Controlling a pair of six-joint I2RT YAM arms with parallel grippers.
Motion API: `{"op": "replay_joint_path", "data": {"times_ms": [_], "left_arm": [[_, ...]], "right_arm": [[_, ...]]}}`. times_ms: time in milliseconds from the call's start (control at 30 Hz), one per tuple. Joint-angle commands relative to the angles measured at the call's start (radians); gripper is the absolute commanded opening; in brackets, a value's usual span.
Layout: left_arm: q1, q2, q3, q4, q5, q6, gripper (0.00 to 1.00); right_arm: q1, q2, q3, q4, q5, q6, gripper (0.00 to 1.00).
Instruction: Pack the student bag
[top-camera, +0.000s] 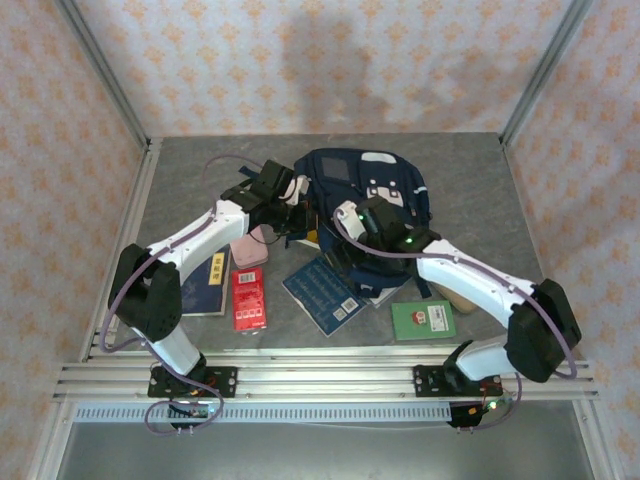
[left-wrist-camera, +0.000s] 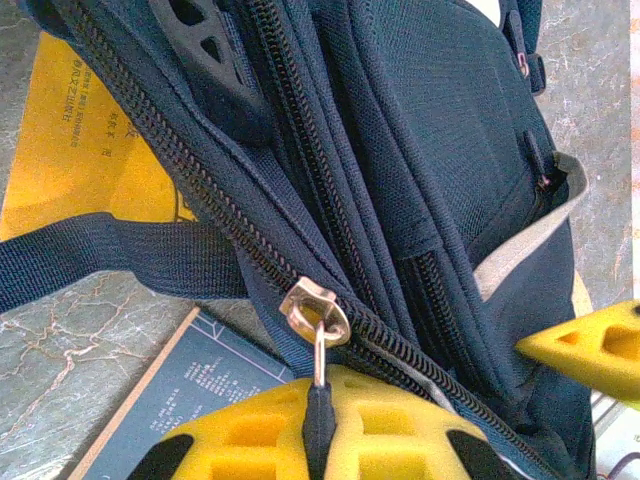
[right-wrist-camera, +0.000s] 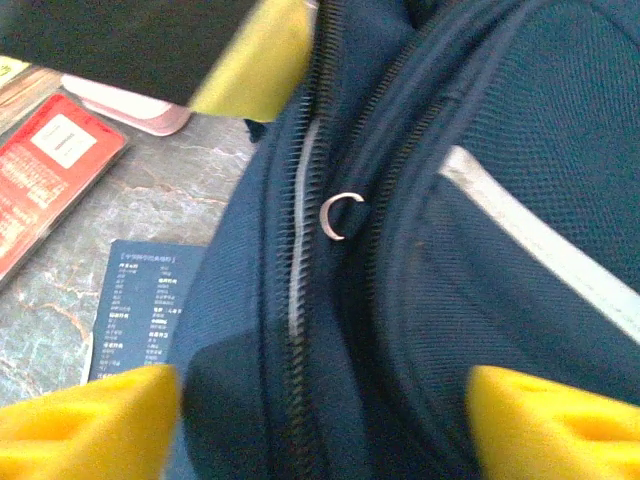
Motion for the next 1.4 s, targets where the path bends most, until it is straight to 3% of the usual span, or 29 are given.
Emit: {"op": "replay_joint_path", "data": {"times_ms": [0, 33, 67, 100, 767, 967, 1233, 1367], "left_arm": [[-0.005, -0.051, 0.029, 0.005, -0.006, 0.038, 0.00], [-0.005, -0.046, 0.039, -0.017, -0.016, 0.058, 0.00], [-0.004, -0.043, 0.044, -0.033, -0.023, 0.074, 0.00], [-0.004, -0.038, 0.051, -0.053, -0.038, 0.094, 0.00], [0.125, 0.191, 0.186, -0.125, -0.102, 0.212, 0.07], [0.155, 0.280, 0.255, -0.118, -0.096, 0.217, 0.17], [0.169, 0.370, 0.348, -0.113, -0.027, 0.211, 0.22], [0.174, 0.335, 0.346, -0.096, -0.017, 0.200, 0.35]], "right_arm": [[0.007, 0.033, 0.052, -0.042, 0.037, -0.010, 0.30], [0.006, 0.029, 0.048, -0.035, 0.042, -0.011, 0.13], [0.006, 0.023, 0.042, -0.028, 0.046, -0.011, 0.03], [0.007, 0.016, 0.037, -0.026, 0.048, -0.011, 0.00], [0.006, -0.072, -0.018, -0.030, -0.016, -0.042, 0.00], [0.006, -0.095, -0.054, 0.006, -0.069, -0.053, 0.00], [0.007, -0.094, -0.070, 0.064, -0.046, -0.026, 0.00], [0.006, -0.098, -0.081, 0.112, -0.036, 0.010, 0.00]]}}
